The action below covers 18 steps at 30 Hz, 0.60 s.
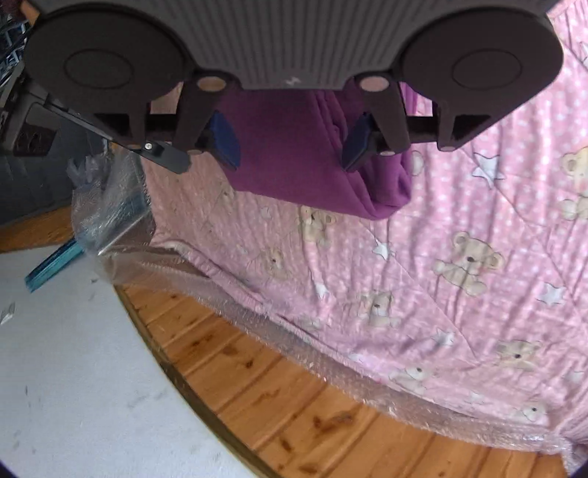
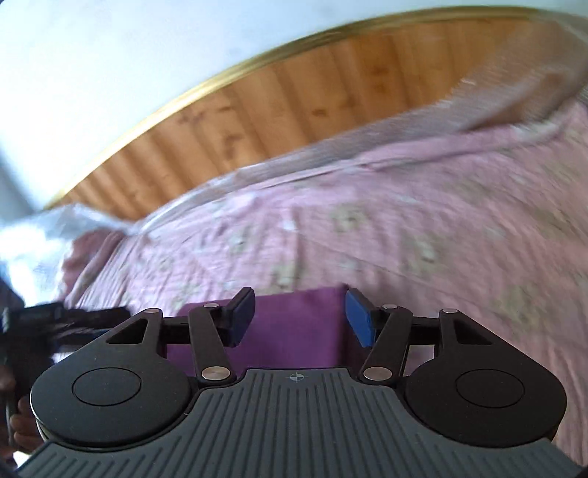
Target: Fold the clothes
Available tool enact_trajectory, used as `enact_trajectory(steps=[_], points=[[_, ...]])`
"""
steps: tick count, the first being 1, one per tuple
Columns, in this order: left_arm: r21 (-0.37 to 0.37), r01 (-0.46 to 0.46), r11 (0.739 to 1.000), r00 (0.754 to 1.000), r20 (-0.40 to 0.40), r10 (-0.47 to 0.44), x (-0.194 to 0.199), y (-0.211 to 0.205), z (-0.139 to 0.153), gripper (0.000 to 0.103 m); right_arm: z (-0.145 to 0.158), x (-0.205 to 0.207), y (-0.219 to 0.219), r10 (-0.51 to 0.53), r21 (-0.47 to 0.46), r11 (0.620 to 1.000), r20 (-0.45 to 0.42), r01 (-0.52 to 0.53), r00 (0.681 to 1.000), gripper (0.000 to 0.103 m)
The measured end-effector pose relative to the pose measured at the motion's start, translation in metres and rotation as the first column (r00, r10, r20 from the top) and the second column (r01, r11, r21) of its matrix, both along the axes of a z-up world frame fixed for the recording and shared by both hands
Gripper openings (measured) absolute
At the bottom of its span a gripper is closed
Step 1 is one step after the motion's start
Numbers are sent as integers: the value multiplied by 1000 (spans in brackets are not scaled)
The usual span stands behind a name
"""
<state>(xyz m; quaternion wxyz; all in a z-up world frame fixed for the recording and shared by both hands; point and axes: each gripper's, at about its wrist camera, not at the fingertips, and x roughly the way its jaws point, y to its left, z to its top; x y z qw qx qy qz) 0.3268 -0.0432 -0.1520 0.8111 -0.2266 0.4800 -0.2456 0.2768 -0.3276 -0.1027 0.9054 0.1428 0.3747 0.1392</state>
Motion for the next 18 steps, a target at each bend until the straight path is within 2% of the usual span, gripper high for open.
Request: enact_trajectory(steps=[2,3,4,5,8,10,13,14,15,16,18], points=[[150,-20,989,998,-61,30,4,-14,-29,62,-28,5,7,32,-41,999,-50,-34,998,54],[115,-46,992,997,-59,53,0,-9,-34,62,-42,8,10,46,-60,997,-75,-51,996,54],[92,-83,992,994,-65,89,-5,-2,-29,61,-55,11,14,61,-79,994,-101,-69,993,56],[64,-133,989,988,-70,138,-16,9,-18,59,-56,5,10,51,-70,996,-101,-58,994,60],[-81,-210,974,978,-18,210,-61,34,13,73,-29,-30,-21,-37,28,999,-46,38,998,58],[-134,-137,981,990,8,139,-81,25,19,74,-13,-57,-33,-51,89,995,21,49,998,58],[-29,-57,998,997,-43,56,-85,-4,-8,73,-25,-67,-21,19,137,990,-11,-17,1000,55],[37,-51,998,995,-80,54,-82,-12,-27,69,-39,-67,-13,43,121,992,-44,-37,998,53],[55,-45,997,996,-75,49,-84,-12,-38,64,-58,-66,-3,64,84,995,-93,-56,994,53],[70,-40,997,996,-72,46,-85,-12,-47,67,-75,-67,4,72,37,997,-110,-69,991,54],[79,-40,996,994,-98,48,-84,-11,-41,66,-75,-72,3,76,-3,997,-113,-77,991,56]])
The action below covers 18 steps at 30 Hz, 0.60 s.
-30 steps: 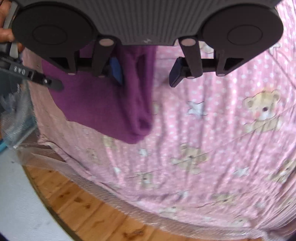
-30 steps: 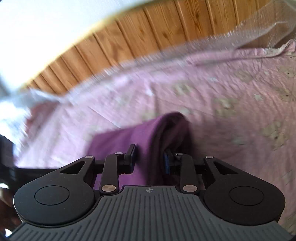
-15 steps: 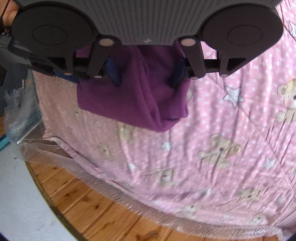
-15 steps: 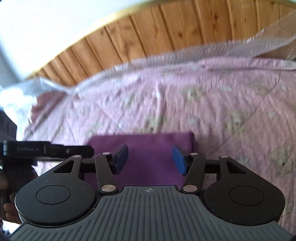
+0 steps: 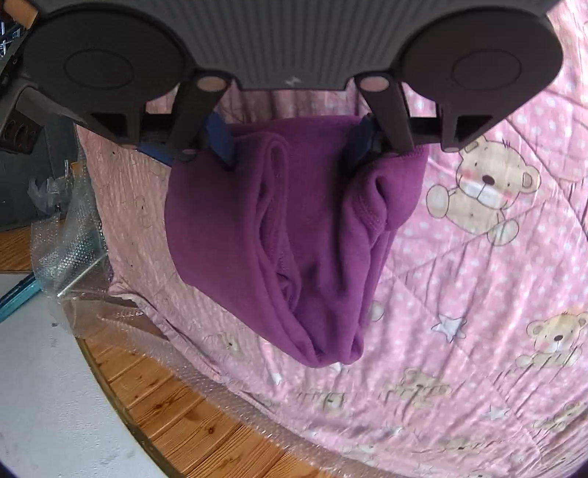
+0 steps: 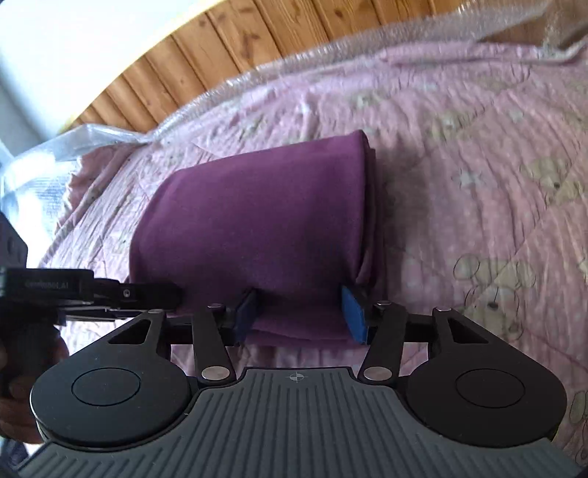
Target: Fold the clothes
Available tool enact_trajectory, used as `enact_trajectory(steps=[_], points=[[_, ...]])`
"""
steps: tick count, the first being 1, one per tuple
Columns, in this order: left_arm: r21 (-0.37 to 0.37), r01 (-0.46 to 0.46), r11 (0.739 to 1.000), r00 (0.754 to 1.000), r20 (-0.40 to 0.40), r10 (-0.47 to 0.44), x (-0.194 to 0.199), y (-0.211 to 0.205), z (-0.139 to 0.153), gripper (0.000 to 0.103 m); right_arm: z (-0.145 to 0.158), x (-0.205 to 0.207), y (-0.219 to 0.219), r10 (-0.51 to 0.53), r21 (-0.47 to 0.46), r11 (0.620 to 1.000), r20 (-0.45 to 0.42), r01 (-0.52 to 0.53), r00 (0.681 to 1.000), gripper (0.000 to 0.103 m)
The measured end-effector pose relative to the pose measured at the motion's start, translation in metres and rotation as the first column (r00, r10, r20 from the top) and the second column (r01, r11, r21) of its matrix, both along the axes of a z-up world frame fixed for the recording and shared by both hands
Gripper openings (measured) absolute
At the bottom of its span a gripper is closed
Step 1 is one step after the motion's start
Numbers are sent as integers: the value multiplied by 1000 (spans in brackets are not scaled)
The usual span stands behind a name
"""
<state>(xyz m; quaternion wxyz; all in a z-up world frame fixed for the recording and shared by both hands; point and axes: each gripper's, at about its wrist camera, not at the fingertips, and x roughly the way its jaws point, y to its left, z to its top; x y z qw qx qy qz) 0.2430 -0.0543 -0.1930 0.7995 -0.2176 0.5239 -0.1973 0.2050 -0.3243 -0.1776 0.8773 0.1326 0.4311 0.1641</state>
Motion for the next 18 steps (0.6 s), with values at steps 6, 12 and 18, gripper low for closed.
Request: enact_trajectory(steps=[6,12,18], points=[[252,-7,968,999,37,-3,-31,-13,48,101,37,-27,-20,-10,-66,998,-10,9,1000,91],[432,-6,902,995,96,-39,-73,-39,67,103,51,-40,-21,-69,-246,968,-57,53,996,92],[345,52,937,995,62,-78,-93,-44,76,103,78,-63,-9,-128,-243,962,-7,122,992,92]])
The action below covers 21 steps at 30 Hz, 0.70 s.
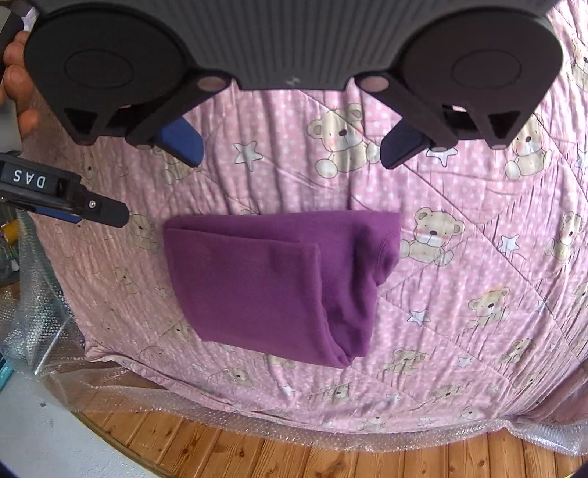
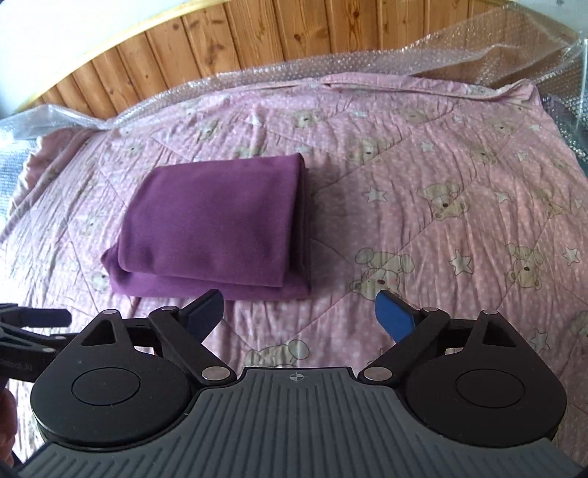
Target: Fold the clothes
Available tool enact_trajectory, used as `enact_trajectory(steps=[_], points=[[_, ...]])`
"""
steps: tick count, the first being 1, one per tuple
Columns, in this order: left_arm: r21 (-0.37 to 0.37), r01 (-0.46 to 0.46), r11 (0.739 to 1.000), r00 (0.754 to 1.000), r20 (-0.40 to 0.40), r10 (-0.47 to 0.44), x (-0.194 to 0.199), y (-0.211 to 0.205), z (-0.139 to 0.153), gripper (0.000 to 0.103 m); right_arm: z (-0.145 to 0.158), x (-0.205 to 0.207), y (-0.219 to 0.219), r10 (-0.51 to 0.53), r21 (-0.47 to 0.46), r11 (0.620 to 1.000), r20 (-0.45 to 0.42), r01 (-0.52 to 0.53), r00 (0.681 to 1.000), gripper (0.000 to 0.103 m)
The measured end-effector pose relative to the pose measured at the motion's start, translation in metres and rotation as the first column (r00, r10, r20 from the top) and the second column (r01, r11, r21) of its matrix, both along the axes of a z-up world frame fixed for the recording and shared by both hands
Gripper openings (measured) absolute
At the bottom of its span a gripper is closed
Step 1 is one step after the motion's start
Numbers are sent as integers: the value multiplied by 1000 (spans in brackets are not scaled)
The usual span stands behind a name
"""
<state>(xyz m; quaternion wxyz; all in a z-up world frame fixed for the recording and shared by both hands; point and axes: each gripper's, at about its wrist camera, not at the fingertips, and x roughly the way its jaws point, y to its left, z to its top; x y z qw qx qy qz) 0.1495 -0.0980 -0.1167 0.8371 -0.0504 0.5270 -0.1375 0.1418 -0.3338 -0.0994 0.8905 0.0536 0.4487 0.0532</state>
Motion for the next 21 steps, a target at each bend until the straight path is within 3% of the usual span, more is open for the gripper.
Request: enact_trajectory(steps=[5,8,12,16,21], points=[[-20,15,1000,998,53,-14,-23,-1,19,103,26,-32,19,10,-42,999,34,-8,999,92],[-32,8,999,999,43,-7,-35,1,29,103,37,-50,28,7,-62,998,51,-4,999,93],[-7,34,999,994,102,-33,-54,0,48,103,50,-73,38,5,-85,996,72,2,997,93],[-43,39,998,987,156,-32,-73,3,65,103,57,-93,44,-1,-85,996,89,9,996,93],[-4,54,999,982,181,-52,-89,0,77,103,63,-109,48,-13,-76,997,107,21,994,93]])
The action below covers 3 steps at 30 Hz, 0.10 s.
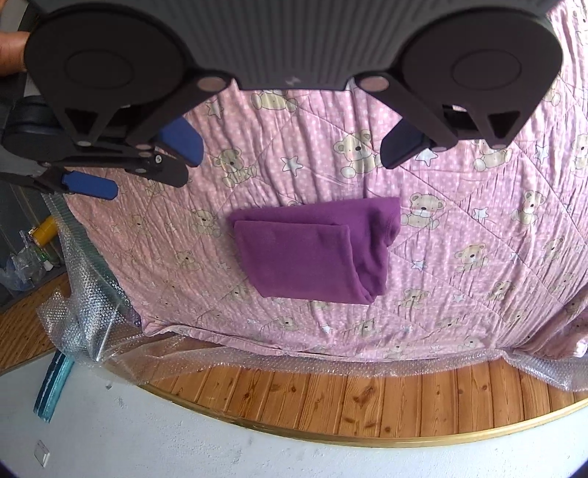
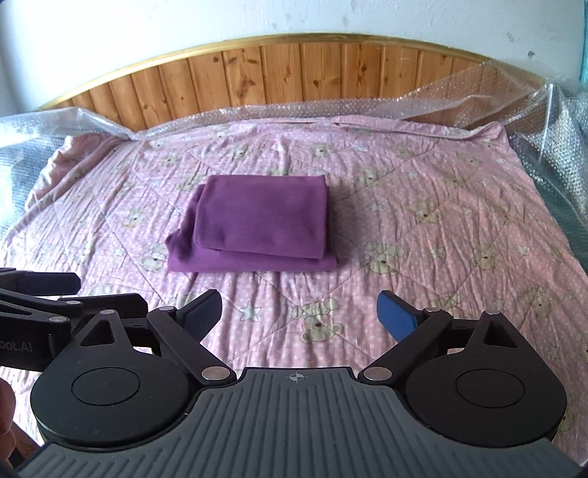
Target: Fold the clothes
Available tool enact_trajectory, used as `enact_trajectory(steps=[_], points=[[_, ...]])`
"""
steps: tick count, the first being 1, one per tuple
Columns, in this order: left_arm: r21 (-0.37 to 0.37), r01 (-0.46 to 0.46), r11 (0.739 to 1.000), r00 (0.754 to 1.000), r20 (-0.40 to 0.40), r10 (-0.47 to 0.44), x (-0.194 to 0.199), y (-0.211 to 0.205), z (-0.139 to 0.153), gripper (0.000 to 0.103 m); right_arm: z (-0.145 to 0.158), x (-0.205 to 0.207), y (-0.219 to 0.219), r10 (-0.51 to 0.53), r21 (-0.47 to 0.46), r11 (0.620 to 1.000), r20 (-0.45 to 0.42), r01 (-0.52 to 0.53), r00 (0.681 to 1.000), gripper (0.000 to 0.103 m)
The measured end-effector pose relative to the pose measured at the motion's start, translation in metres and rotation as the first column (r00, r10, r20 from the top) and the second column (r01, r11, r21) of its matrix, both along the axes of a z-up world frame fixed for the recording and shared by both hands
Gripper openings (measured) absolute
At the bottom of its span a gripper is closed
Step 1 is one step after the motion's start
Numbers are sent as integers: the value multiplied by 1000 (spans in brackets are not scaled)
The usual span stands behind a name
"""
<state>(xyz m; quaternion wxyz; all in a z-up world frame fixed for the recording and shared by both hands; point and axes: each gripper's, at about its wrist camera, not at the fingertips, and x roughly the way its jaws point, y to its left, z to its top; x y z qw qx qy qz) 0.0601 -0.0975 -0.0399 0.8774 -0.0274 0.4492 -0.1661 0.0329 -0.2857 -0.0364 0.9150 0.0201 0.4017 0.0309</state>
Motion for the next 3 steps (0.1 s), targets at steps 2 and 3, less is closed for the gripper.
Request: enact_trajectory(steps=[2,3], points=[[3,0,1000,1000,-1,0,-4,1,1,103,1,-4,0,-4,2,1000,5,4,1000,93],[3,0,1000,1000,-2,0,-6,1,2,103,2,-6,0,-5,2,1000,6,5,1000,93]])
